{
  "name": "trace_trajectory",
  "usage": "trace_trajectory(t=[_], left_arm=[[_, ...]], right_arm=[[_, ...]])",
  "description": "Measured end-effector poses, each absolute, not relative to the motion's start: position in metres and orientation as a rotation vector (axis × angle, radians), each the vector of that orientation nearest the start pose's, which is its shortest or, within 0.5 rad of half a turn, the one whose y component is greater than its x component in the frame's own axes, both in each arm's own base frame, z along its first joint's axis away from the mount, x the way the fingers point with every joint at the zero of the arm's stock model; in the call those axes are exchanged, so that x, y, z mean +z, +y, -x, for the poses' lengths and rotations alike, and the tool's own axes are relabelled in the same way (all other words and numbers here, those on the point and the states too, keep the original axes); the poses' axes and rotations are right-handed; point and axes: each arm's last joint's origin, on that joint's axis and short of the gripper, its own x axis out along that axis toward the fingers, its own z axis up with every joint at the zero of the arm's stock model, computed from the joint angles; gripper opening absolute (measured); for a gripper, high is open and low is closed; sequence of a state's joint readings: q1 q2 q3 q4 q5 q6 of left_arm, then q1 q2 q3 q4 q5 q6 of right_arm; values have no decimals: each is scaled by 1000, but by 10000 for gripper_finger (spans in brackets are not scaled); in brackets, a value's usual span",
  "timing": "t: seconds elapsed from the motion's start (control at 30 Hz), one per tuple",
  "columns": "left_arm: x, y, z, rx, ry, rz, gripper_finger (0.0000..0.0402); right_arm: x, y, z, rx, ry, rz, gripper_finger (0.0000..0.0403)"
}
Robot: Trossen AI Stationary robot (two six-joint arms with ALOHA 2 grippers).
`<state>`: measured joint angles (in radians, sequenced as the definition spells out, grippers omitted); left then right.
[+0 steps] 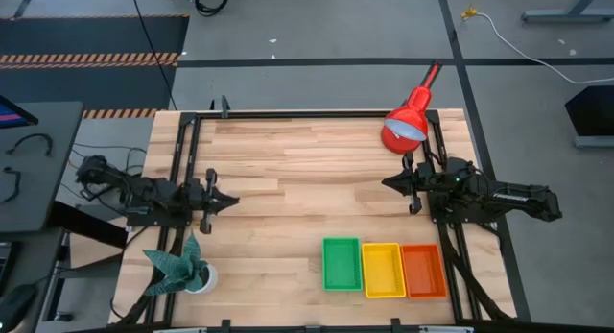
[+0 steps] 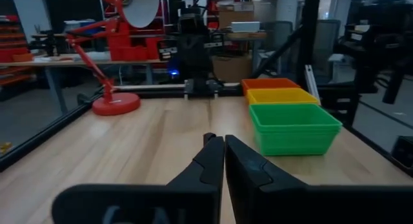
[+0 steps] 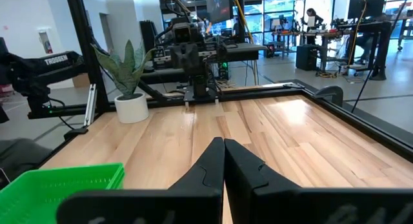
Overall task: Stack baskets by color
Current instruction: Return to Home Position
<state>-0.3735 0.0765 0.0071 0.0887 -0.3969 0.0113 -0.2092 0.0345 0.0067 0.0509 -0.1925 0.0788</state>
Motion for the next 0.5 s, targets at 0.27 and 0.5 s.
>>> trace_trajectory(t=[0.27, 0.5], left_arm=[[168, -27, -97, 15, -19, -3, 28], [170, -26, -97, 26, -29, -46, 29]], right_arm=[[168, -15, -98, -16, -23, -74, 9], [168, -15, -98, -16, -23, -74, 9]])
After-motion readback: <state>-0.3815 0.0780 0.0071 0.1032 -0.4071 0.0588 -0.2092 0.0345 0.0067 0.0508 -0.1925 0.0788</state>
